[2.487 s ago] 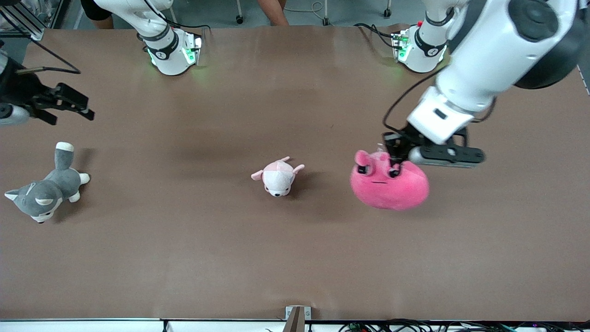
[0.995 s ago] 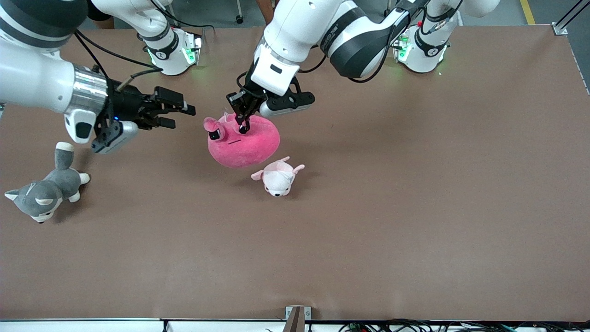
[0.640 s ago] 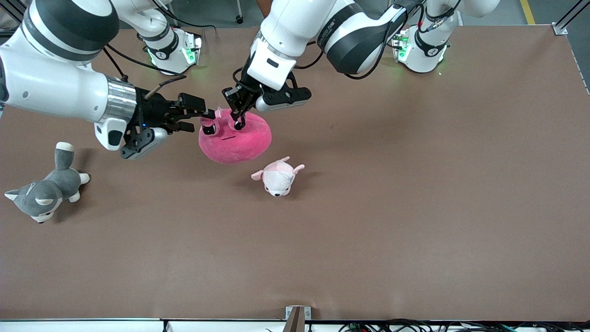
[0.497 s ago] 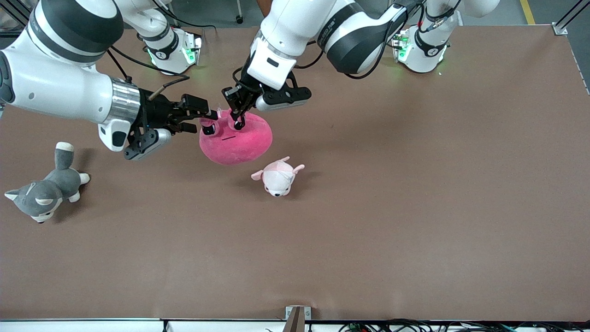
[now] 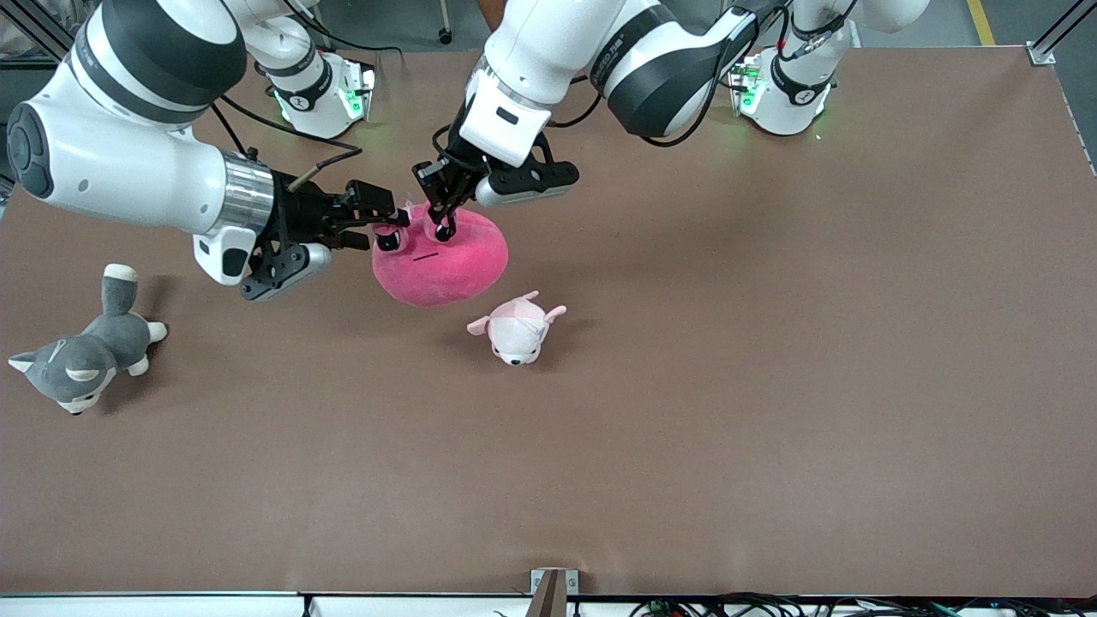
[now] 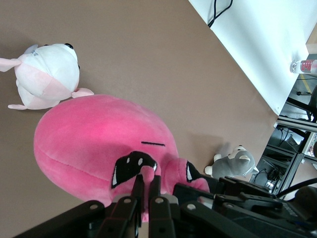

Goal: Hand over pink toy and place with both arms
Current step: 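Grasp the pink toy with the right gripper beside the left gripper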

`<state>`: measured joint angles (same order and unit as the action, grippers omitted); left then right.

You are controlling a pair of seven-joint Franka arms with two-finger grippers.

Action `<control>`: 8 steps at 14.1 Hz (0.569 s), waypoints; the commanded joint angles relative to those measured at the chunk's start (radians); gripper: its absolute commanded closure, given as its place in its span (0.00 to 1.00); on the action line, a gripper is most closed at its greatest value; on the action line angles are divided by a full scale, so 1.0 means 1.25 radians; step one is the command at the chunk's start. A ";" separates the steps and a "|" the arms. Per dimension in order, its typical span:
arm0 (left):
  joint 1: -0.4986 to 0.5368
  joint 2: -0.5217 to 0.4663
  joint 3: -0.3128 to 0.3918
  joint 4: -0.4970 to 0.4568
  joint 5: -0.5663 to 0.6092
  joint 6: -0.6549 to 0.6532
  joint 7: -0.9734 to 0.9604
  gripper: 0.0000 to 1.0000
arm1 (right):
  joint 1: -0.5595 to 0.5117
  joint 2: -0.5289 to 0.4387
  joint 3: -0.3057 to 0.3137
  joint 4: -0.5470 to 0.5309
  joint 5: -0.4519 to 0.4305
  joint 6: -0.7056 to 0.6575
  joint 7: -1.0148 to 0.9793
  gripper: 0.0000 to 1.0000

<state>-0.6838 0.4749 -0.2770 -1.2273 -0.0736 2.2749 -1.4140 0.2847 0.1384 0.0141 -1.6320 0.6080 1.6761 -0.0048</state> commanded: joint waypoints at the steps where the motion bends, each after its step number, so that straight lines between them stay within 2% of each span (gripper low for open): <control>1: -0.005 -0.003 0.004 0.007 -0.012 0.002 -0.009 1.00 | 0.013 -0.001 -0.008 0.004 -0.010 0.005 0.012 0.27; 3: -0.008 -0.002 0.006 0.007 -0.012 0.002 -0.009 1.00 | 0.010 0.001 -0.008 0.004 -0.010 -0.007 0.012 0.72; 4: -0.008 -0.002 0.006 0.007 -0.012 0.002 -0.009 1.00 | 0.010 0.000 -0.008 0.005 -0.010 -0.007 0.014 0.91; 5: -0.008 -0.001 0.006 0.007 -0.012 0.002 -0.006 1.00 | 0.012 0.000 -0.008 0.005 -0.009 -0.006 0.022 0.96; 8: -0.006 -0.001 0.006 0.007 -0.012 0.002 -0.006 0.99 | 0.012 0.000 -0.008 0.006 -0.007 -0.004 0.031 0.98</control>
<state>-0.6839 0.4749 -0.2767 -1.2278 -0.0736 2.2748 -1.4140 0.2882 0.1386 0.0127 -1.6320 0.6070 1.6743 0.0099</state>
